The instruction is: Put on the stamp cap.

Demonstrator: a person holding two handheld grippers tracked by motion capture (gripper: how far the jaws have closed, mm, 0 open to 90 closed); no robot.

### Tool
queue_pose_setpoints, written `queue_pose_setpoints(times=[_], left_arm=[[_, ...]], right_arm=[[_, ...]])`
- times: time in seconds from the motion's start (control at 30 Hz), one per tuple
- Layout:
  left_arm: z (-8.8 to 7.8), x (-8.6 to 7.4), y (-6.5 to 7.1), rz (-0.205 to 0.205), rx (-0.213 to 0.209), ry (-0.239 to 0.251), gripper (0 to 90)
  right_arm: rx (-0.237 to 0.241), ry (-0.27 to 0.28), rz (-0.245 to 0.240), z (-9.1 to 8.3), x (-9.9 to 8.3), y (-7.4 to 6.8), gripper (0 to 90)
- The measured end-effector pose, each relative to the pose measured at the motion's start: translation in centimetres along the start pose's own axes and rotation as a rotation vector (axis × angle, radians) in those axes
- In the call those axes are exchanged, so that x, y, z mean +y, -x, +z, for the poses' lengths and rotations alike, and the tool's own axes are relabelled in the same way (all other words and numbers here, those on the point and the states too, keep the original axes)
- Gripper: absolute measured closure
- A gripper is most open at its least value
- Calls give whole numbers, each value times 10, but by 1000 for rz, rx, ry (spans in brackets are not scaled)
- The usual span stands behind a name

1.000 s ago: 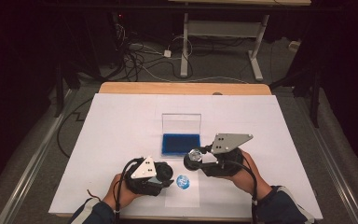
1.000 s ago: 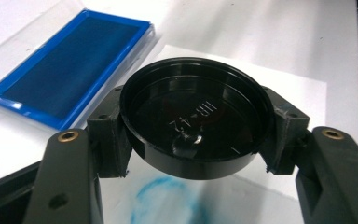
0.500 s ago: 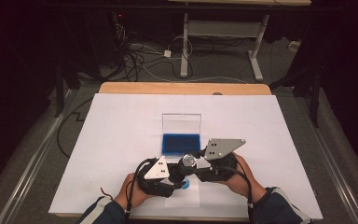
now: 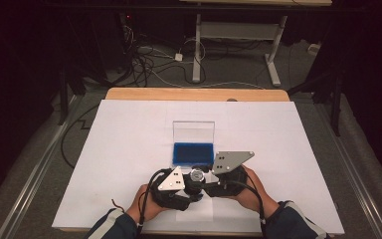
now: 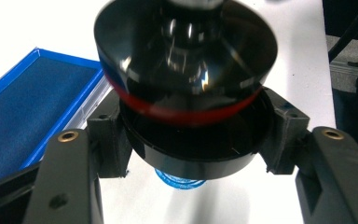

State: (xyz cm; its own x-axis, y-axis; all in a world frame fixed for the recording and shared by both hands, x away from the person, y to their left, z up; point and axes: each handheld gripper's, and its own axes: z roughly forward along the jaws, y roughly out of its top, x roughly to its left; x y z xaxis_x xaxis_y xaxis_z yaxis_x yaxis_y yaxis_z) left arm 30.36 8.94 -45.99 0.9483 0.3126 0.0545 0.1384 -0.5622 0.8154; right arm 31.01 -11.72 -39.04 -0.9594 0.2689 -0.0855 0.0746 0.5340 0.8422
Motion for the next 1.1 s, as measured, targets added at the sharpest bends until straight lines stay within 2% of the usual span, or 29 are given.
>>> queue_pose_setpoints(times=[0.33, 0.57, 0.97, 1.1], left_arm=[[0, 0, -2, -12, 6, 0, 359], [-1, 0, -2, -20, 7, 15, 359], [0, 0, 1, -2, 20, -2, 360], [-1, 0, 0, -4, 24, 5, 360]], right_arm=[[14, 2, -5, 4, 1, -3, 566], [27, 6, 16, 5, -1, -1, 566], [35, -9, -1, 9, -3, -3, 566], [36, -7, 10, 9, -4, -2, 566]])
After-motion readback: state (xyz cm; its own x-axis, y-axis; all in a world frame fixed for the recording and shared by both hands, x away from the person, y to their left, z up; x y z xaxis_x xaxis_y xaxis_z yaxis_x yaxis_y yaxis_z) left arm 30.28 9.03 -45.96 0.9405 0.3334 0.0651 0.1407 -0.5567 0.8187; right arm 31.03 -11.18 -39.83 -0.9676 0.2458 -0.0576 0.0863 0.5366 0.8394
